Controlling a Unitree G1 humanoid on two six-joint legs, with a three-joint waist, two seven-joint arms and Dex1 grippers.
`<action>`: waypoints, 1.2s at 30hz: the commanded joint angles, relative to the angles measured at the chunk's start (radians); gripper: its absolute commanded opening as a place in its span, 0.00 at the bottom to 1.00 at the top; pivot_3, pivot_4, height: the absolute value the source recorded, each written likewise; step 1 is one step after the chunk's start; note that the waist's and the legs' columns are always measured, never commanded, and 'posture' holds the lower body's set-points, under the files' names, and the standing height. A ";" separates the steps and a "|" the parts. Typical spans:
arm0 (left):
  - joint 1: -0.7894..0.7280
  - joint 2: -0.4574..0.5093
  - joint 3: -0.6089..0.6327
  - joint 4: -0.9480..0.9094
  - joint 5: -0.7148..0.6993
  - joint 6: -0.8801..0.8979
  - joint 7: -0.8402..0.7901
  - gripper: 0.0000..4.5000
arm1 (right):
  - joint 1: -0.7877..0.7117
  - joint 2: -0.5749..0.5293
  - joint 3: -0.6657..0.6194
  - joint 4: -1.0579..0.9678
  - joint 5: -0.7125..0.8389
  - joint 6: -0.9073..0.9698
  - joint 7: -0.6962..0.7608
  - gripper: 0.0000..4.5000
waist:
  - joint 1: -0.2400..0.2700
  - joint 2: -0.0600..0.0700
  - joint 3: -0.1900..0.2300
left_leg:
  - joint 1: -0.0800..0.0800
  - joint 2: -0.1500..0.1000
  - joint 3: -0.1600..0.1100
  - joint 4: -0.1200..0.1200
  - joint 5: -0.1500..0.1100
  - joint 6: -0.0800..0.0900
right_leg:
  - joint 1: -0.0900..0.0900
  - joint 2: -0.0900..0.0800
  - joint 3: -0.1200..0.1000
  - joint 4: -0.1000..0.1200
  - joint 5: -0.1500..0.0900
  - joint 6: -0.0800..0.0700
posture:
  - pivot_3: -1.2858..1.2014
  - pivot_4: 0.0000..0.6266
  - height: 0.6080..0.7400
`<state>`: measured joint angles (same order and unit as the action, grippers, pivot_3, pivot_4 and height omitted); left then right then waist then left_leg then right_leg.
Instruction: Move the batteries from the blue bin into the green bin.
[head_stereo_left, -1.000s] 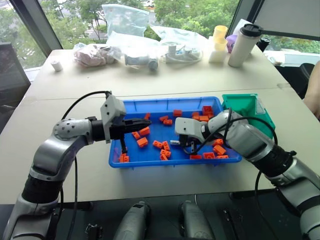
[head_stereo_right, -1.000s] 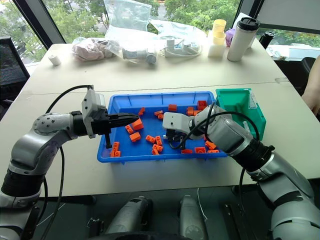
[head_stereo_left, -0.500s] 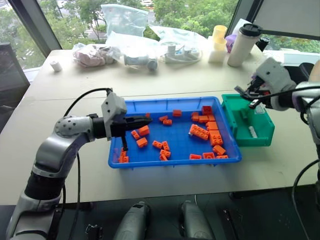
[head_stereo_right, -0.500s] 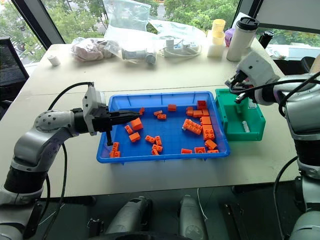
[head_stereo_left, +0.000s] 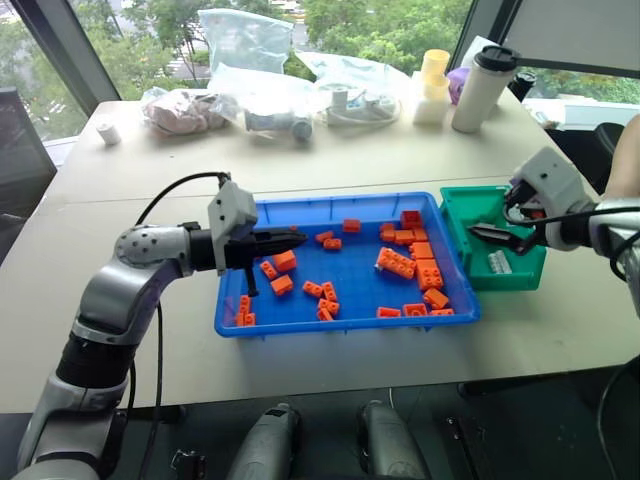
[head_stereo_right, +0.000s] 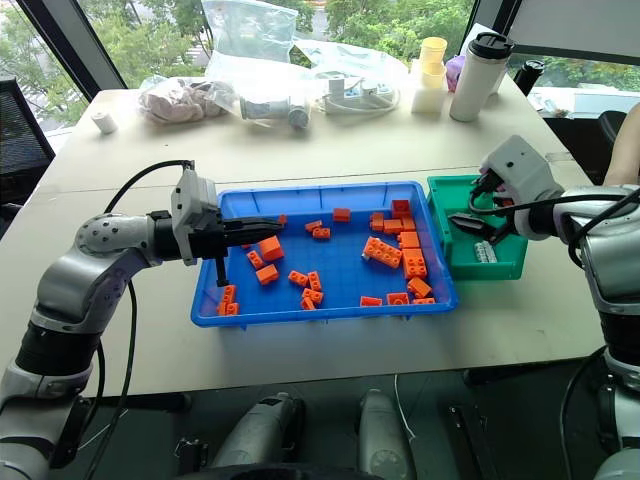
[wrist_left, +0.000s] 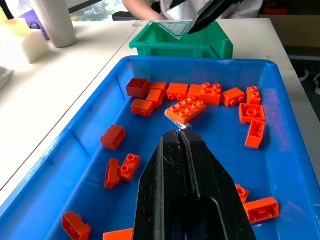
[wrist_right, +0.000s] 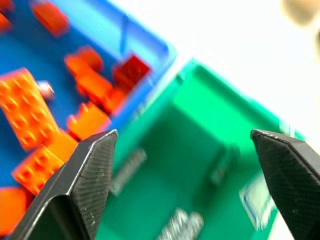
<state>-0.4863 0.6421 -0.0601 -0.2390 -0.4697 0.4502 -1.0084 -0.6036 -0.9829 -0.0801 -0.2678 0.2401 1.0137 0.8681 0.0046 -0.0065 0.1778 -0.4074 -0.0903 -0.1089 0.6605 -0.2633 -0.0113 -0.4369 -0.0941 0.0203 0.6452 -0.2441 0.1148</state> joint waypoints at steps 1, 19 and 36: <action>-0.017 0.002 0.013 -0.017 -0.005 -0.008 -0.004 0.00 | -0.035 0.056 0.081 -0.080 0.075 0.024 0.036 0.99 | 0.001 0.000 0.000 | 0.000 0.000 0.000 0.000 0.000 0.000 | 0.000 0.000 0.000 0.000 0.000 0.000 | 0.52 0.24 1.00; 0.010 0.023 0.041 -0.071 -0.016 0.027 0.028 0.00 | -0.060 0.157 0.426 0.186 -0.082 -0.186 0.096 0.80 | 0.006 0.000 0.000 | 0.000 -0.001 0.000 0.001 0.000 0.000 | 0.000 0.000 0.000 0.000 0.000 0.000 | 0.52 0.24 1.00; -0.009 0.024 0.043 -0.064 -0.016 0.032 0.026 0.00 | -0.214 0.374 0.537 -0.004 -0.033 -0.103 0.100 0.25 | 0.001 -0.001 0.000 | 0.000 -0.001 -0.001 0.001 0.000 0.000 | 0.000 0.000 0.000 0.000 0.000 0.000 | 0.52 0.24 1.00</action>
<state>-0.4752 0.6640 -0.0428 -0.2911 -0.4713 0.4927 -0.9809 -0.7895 -0.6371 0.4285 -0.2820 0.2268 0.9417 0.9804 0.0051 -0.0070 0.1775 -0.4077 -0.0913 -0.1099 0.6615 -0.2632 -0.0116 -0.4368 -0.0940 0.0198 0.6455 -0.2440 0.1148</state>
